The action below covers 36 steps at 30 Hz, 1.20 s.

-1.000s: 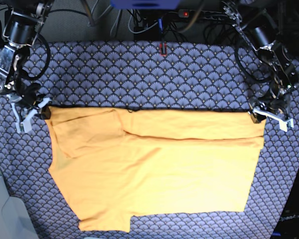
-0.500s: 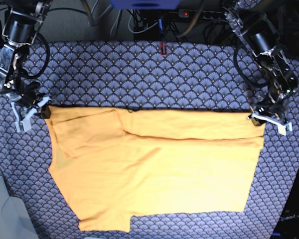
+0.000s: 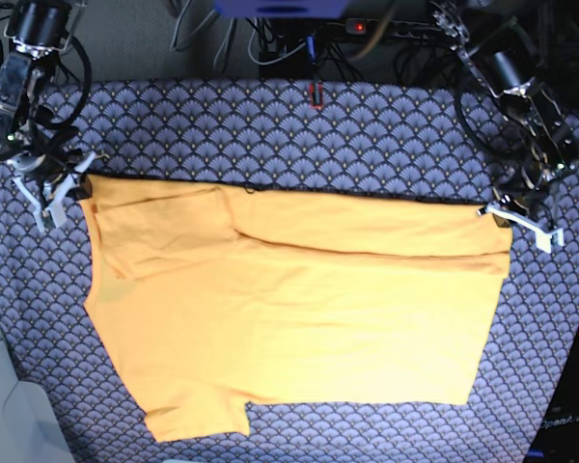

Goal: Fold the T-shirt properly
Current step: 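Drag the shirt by the folded edge toward the robot with both grippers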

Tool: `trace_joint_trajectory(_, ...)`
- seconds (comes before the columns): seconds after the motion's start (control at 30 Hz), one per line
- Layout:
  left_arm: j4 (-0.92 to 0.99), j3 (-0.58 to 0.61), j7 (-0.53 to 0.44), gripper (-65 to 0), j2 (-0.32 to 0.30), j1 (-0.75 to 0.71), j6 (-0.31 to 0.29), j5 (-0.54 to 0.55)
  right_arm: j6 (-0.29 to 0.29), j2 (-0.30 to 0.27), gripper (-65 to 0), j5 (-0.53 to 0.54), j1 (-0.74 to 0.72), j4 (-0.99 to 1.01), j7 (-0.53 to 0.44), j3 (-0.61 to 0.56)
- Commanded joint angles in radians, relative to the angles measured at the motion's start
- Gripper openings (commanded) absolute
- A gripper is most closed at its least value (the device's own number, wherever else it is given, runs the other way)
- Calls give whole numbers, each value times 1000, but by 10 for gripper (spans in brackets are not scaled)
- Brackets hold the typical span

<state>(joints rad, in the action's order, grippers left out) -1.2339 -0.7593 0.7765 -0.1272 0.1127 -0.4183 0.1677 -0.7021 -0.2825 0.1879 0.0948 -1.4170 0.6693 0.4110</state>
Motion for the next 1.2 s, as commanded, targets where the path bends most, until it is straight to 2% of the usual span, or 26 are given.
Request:
trace_joint_trajectory(0.0,-60,-2,4,-650,-15,8,2,-3,4,-17,-650,11,0,-37,-16,6)
trace_joint_trajectory(0.2,-188,-10,56,-650,-15,-58,2,-3,4,-2,-650,11,53,-69,-19,7)
trace_joint_trajectory(0.37,-220,-105,113,-650,-13,-81,-1,-3,4,4,-650,11,90,-72,-16,29)
trace_joint_trajectory(0.43,-220,-122,128,-650,-13,-90,-1,-3,4,24,-650,11,115,-74,-19,62)
trace_joint_trajectory(0.6,-240,-130,126,-650,-15,-146,-3,-3,4,36,-650,9,185,-150,-24,88)
trace_joint_trajectory(0.8,-255,-133,131,-650,-13,-172,-3,-4,4,108,-650,3,280,-276,-26,142)
trace_joint_trajectory(0.97,-257,-131,131,-650,-13,-209,-3,-3,4,125,-650,6,317,-301,-27,148)
trace_joint_trajectory(1.17,-257,-134,119,-650,-9,-249,-14,-3,4,128,-650,5,360,-298,-76,148)
